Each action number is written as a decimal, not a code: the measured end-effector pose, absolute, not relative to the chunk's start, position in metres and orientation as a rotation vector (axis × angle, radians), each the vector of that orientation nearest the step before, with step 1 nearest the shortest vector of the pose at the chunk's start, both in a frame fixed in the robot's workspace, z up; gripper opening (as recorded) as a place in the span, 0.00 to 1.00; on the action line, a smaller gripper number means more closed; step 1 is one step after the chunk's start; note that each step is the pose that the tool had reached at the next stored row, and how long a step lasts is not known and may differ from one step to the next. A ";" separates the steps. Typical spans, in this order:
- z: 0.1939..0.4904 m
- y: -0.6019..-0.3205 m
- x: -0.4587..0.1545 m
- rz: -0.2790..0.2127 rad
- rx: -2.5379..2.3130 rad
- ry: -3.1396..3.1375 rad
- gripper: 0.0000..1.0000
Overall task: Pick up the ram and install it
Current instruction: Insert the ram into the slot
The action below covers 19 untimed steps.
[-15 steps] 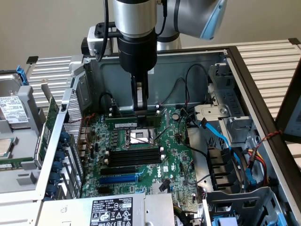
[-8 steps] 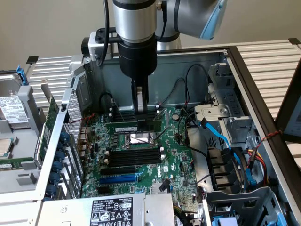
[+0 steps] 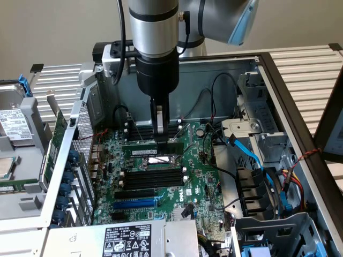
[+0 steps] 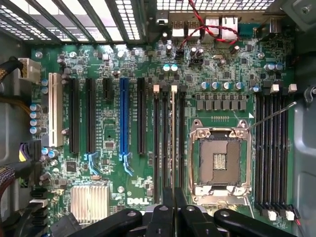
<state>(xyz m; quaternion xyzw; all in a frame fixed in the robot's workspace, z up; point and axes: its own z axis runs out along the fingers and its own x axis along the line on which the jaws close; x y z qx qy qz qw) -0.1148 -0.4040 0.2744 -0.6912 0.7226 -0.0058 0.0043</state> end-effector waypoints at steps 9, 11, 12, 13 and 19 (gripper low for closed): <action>0.270 -0.405 -0.115 -0.018 -2.175 2.255 0.13; 0.269 -0.405 -0.115 -0.018 -2.176 2.254 0.13; 0.269 -0.406 -0.115 -0.018 -2.176 2.254 0.13; 0.268 -0.406 -0.115 -0.018 -2.175 2.254 0.13; 0.265 -0.409 -0.115 -0.018 -2.175 2.255 0.13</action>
